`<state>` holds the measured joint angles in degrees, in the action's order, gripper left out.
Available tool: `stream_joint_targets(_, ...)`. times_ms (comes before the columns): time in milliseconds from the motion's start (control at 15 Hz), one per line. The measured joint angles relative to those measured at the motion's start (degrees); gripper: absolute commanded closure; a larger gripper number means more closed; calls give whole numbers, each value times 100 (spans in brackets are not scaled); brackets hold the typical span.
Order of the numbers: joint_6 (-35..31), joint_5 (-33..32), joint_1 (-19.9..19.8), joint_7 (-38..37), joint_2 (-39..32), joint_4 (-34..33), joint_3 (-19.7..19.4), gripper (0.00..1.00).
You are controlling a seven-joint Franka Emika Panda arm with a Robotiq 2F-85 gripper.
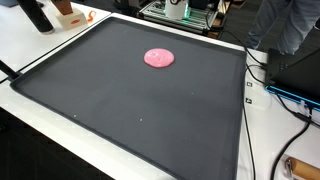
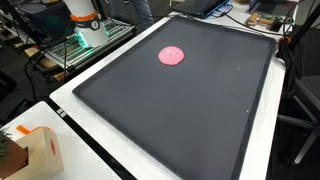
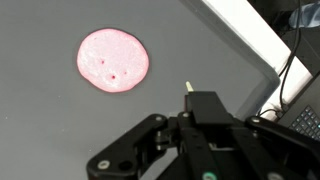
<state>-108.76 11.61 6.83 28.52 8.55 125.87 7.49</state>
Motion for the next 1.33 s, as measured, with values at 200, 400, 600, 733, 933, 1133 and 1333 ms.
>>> stream_joint_targets(200,2,-1,0,-2,0,0,0,88)
stream_joint_targets(400,3,-1,0,-3,0,0,0,97)
stream_joint_targets(600,2,53,-6,-3,-5,-2,-75,97)
stream_joint_targets(733,64,151,-32,25,-32,-9,-247,97)
stream_joint_targets(933,343,468,-130,397,-171,-49,-584,97)
stream_joint_targets(1133,708,827,-325,1108,-418,-113,-901,97)
stream_joint_targets(1333,1121,1190,-601,1950,-753,-198,-1155,97)
